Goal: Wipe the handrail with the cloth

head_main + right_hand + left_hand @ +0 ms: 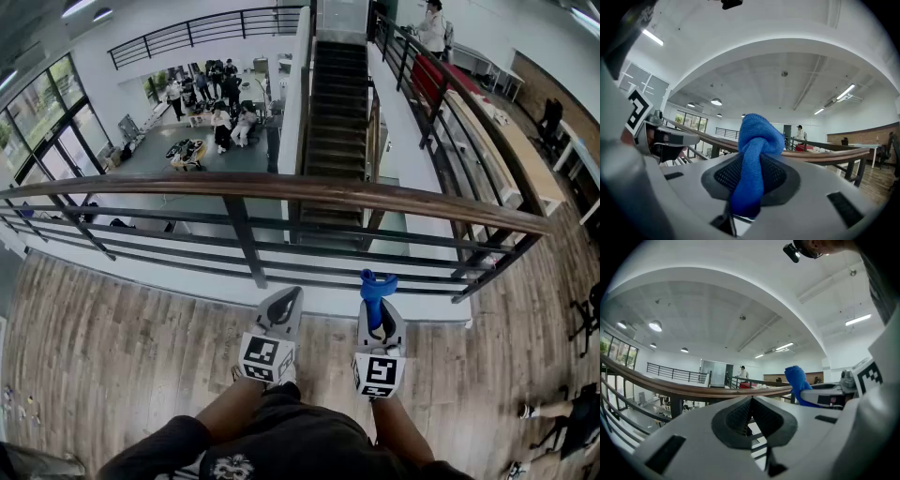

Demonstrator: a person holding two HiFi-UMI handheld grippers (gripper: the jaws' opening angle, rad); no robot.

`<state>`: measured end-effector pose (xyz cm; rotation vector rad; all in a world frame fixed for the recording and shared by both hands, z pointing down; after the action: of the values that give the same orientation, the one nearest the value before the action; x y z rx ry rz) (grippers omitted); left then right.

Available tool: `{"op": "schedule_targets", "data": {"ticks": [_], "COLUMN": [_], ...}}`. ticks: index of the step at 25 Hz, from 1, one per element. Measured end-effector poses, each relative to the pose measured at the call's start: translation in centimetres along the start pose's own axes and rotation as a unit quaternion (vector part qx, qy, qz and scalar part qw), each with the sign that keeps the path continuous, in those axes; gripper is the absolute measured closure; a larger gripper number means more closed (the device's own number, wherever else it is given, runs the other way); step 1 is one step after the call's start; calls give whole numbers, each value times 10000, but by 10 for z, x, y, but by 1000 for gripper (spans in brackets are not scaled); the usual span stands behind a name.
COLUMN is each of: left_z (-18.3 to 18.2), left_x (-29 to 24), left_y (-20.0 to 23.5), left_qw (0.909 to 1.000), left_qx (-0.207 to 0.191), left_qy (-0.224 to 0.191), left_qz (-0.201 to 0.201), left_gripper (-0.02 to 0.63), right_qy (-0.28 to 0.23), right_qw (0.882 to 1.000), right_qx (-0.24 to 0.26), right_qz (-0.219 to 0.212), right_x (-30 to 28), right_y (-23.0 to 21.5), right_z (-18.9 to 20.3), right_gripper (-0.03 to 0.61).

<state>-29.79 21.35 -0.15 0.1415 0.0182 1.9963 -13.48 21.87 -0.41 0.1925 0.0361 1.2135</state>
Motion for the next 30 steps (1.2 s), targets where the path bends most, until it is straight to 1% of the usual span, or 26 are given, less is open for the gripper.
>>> {"op": "schedule_targets", "data": {"ticks": [5, 8, 10, 12, 15, 18, 22, 26, 30], "left_z": [-7, -11, -14, -19, -32, -47, -56, -68, -63], "left_x": [-34, -50, -57, -64, -76, -85, -87, -102, -100], "left_y": [76, 131, 163, 192, 229, 260, 297, 321, 345], "left_qw": [9999, 9994, 9990, 9986, 9978, 9969, 9947, 9927, 9890], "left_qx": [46, 8, -21, -67, -102, -76, -137, -192, -176], "left_qy": [-14, -24, -20, -25, -129, -258, -321, -233, -70], "left_qz": [-149, -333, -447, -525, -644, -740, -963, -1169, -1466], "left_gripper": [609, 609, 609, 609, 609, 609, 609, 609, 609], "right_qy": [36, 164, 252, 297, 299, 438, 772, 1215, 1523], "right_qw": [10000, 9996, 9994, 9991, 9981, 9955, 9927, 9869, 9790], "right_qx": [46, 200, 216, 194, 80, -118, -144, -24, 93], "right_qz": [-63, -73, -110, -221, -533, -827, -916, -1056, -1349], "right_x": [-84, -140, -174, -204, -250, -296, -357, -409, -433], "right_y": [23, 42, 54, 71, 101, 131, 163, 179, 212], "right_z": [-4, -8, -10, -12, -17, -18, -8, -17, -22], "right_gripper": [476, 476, 476, 476, 476, 474, 474, 474, 474]}}
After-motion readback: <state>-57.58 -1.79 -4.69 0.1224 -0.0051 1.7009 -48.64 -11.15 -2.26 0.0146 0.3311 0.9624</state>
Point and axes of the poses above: the fingertips, and each gripper's own axes: x backward along the fingers, y to its left, z out of its underside, the point moved 2 cm from there along x, backward along the fingers, and after that the axes turned 7 degrees about -y, right-handed, at the moved point
